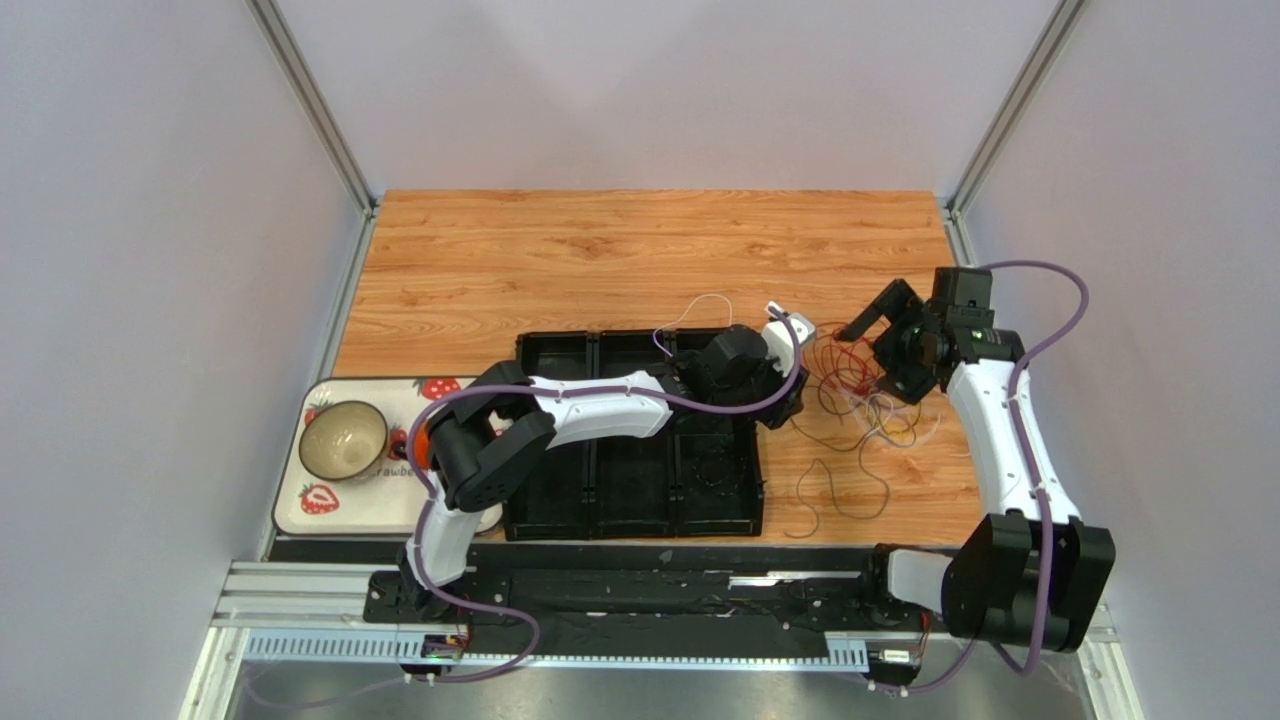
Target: Untangle the cables
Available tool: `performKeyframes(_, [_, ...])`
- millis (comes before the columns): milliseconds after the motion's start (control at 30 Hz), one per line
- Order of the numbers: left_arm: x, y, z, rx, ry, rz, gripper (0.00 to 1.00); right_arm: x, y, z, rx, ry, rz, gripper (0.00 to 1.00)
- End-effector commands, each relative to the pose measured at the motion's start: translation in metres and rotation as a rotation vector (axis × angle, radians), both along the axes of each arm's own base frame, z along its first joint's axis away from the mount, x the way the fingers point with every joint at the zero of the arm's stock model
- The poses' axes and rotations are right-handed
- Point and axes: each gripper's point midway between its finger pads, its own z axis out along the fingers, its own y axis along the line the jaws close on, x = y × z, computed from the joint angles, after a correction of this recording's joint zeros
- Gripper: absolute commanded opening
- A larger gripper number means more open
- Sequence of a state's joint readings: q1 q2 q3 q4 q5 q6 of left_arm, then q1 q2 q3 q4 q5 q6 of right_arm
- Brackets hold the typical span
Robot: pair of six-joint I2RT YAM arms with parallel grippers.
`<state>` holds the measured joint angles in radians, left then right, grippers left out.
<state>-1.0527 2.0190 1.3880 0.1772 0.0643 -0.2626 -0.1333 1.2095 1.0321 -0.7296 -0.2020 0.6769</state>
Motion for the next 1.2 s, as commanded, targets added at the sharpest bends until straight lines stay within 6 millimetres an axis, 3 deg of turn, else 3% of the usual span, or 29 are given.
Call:
performKeyframes(0, [0.002,-0.007,0.052,-0.119,-0.041,0.0,0.58,-0.025,-0.017,0.008,-0.124,0.029,-0.026,0.98])
performKeyframes(233, [-0.005,-0.019,0.046,-0.119,-0.011,-0.048,0.58,-0.045,-0.067,0.041,-0.348,-0.032,-0.236,0.98])
performKeyframes(267, [-0.007,-0.02,0.036,-0.093,0.001,-0.051,0.58,-0.047,-0.067,0.041,-0.35,-0.032,-0.237,0.98])
performKeyframes(333, [-0.008,-0.028,0.037,-0.074,-0.011,-0.07,0.58,-0.051,-0.065,0.04,-0.341,-0.045,-0.231,0.97])
performKeyframes(367, [-0.012,-0.028,0.016,-0.012,0.016,-0.076,0.58,-0.053,-0.063,0.033,-0.336,-0.036,-0.223,0.97])
performKeyframes(400, [-0.008,-0.036,0.025,-0.008,-0.005,-0.056,0.58,-0.053,-0.062,0.031,-0.332,-0.038,-0.219,0.96])
performKeyframes(467, [-0.007,-0.033,-0.008,0.108,0.035,-0.02,0.58,-0.057,-0.058,0.02,-0.32,-0.022,-0.203,0.96])
performKeyframes(500, [0.0,-0.041,0.001,0.102,0.026,0.007,0.57,-0.057,-0.057,0.017,-0.314,-0.02,-0.199,0.95])
performKeyframes(533, [-0.001,-0.039,-0.008,0.136,0.048,0.013,0.56,-0.058,-0.055,0.014,-0.305,-0.014,-0.186,0.95])
performKeyframes(600, [0.021,-0.04,-0.015,0.171,0.032,0.125,0.53,-0.061,-0.052,0.003,-0.295,0.003,-0.173,0.95])
performKeyframes(633, [0.023,-0.035,-0.037,0.235,0.047,0.137,0.52,-0.061,-0.05,-0.001,-0.287,0.007,-0.163,0.95])
performKeyframes(667, [0.029,-0.044,-0.024,0.218,0.029,0.142,0.52,-0.062,-0.049,-0.004,-0.284,0.01,-0.161,0.94])
performKeyframes(700, [0.035,-0.043,-0.027,0.235,0.028,0.162,0.52,-0.062,-0.048,-0.009,-0.282,0.017,-0.155,0.94])
performKeyframes(733, [0.037,-0.038,-0.042,0.28,0.042,0.17,0.52,-0.062,-0.047,-0.01,-0.278,0.018,-0.152,0.94])
performKeyframes(967, [0.054,-0.031,-0.055,0.323,0.022,0.208,0.52,-0.057,-0.045,-0.014,-0.277,0.016,-0.128,0.94])
performKeyframes(1167, [0.053,-0.033,-0.068,0.349,0.033,0.191,0.51,-0.051,-0.042,-0.019,-0.258,0.023,-0.11,0.94])
